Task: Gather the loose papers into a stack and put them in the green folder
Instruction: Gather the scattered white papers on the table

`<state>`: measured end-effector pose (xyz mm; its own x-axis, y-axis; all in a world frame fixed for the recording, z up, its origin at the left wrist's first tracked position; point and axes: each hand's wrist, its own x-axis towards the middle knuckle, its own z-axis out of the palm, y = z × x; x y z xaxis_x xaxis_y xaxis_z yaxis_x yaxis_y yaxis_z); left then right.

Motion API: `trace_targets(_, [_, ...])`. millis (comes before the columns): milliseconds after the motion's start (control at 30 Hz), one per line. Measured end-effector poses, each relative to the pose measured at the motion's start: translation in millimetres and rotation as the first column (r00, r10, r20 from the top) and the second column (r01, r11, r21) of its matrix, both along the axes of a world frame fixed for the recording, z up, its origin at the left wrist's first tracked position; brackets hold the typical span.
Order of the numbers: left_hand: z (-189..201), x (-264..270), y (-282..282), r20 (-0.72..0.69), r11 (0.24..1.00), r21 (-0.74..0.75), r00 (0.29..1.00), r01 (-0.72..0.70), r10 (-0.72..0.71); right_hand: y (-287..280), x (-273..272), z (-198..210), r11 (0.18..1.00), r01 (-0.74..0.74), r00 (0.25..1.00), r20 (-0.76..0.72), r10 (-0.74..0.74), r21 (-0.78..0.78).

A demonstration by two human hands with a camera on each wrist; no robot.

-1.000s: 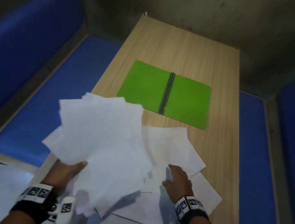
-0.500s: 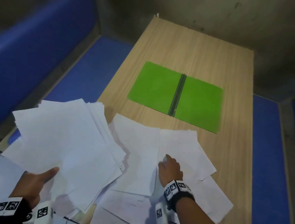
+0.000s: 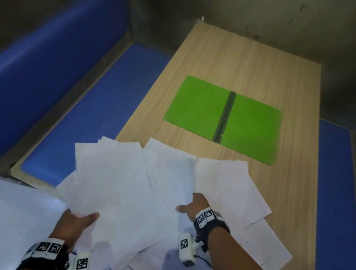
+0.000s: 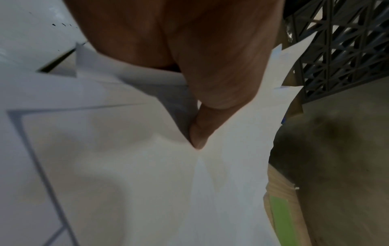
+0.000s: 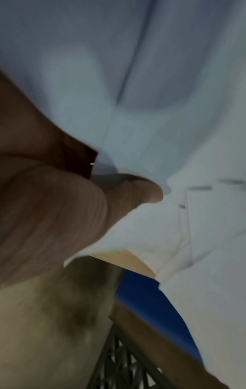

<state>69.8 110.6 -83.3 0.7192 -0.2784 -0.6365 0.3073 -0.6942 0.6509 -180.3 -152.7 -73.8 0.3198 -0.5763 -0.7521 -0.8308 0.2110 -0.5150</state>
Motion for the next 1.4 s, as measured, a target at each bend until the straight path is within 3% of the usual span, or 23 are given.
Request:
trace_targets(100, [14.6, 16.4, 5.3, 0.025, 0.996, -0.054, 0.997, -0.070, 0.071, -9.2, -20.0, 14.5, 0.985, 0.167, 0.981, 0.108, -0.162, -0.042])
trace_targets(267, [22.2, 55.3, 22.8, -0.044, 0.983, -0.069, 0.985, -0.169, 0.166, -33.4, -65.6, 38.0, 0.852, 0.512, 0.838, 0.285, -0.466, -0.111])
trace_targets(500, [23.2, 63.6, 30.3, 0.021, 0.977, 0.013, 0.977, -0.215, 0.214, -51.2, -101.8, 57.1, 0.782, 0.587, 0.806, 0.246, -0.538, -0.211])
trace_targets(633, [26.4, 48.4, 23.6, -0.005, 0.975, -0.008, 0.975, -0.223, 0.223, -57.2, -114.2, 59.3, 0.618, 0.756, 0.652, 0.339, -0.678, -0.217])
trace_targets(767, [7.4, 44.6, 29.3, -0.039, 0.981, -0.033, 0.981, -0.191, 0.189, -51.6, -124.1, 63.5, 0.400, 0.916, 0.385, 0.334, -0.861, -0.024])
trace_targets(900, [21.9, 17.0, 10.6, -0.121, 0.978, -0.122, 0.981, -0.168, 0.153, -40.8, -130.1, 59.4, 0.337, 0.938, 0.301, 0.301, -0.905, 0.075])
trace_targets(1000, [19.1, -6.9, -2.9, -0.118, 0.988, -0.147, 0.992, -0.055, 0.037, -33.9, -130.1, 60.6, 0.350, 0.936, 0.321, 0.318, -0.892, 0.037])
trace_targets(1033, [19.7, -15.0, -8.8, -0.102, 0.992, -0.127, 0.995, -0.003, -0.011, -33.5, -130.7, 62.6, 0.349, 0.937, 0.334, 0.335, -0.881, -0.017])
trace_targets(1133, [9.8, -28.5, -18.7, -0.022, 0.987, -0.037, 0.987, 0.156, -0.157, -42.0, -138.3, 82.2, 0.285, 0.958, 0.273, 0.405, -0.872, -0.032])
trace_targets(1233, [7.7, -33.2, -24.1, 0.003, 0.981, 0.025, 0.981, 0.192, -0.192, -56.0, -160.4, 101.6, 0.195, 0.981, 0.180, 0.442, -0.879, -0.011])
trace_targets(1300, [6.0, -33.5, -24.8, -0.003, 0.984, 0.035, 0.985, 0.174, -0.174, -72.7, -190.7, 89.6, 0.129, 0.992, 0.109, 0.451, -0.886, 0.013])
trace_targets(1367, [4.0, -33.2, -23.7, -0.004, 0.984, 0.040, 0.985, 0.172, -0.172, -83.2, -220.2, 84.7, 0.080, 0.993, 0.031, 0.448, -0.893, 0.091])
trace_targets(1400, [1.6, -32.8, -22.6, 0.001, 0.984, 0.039, 0.985, 0.173, -0.174, -79.9, -224.5, 97.0, 0.051, 0.977, -0.047, 0.449, -0.892, 0.206])
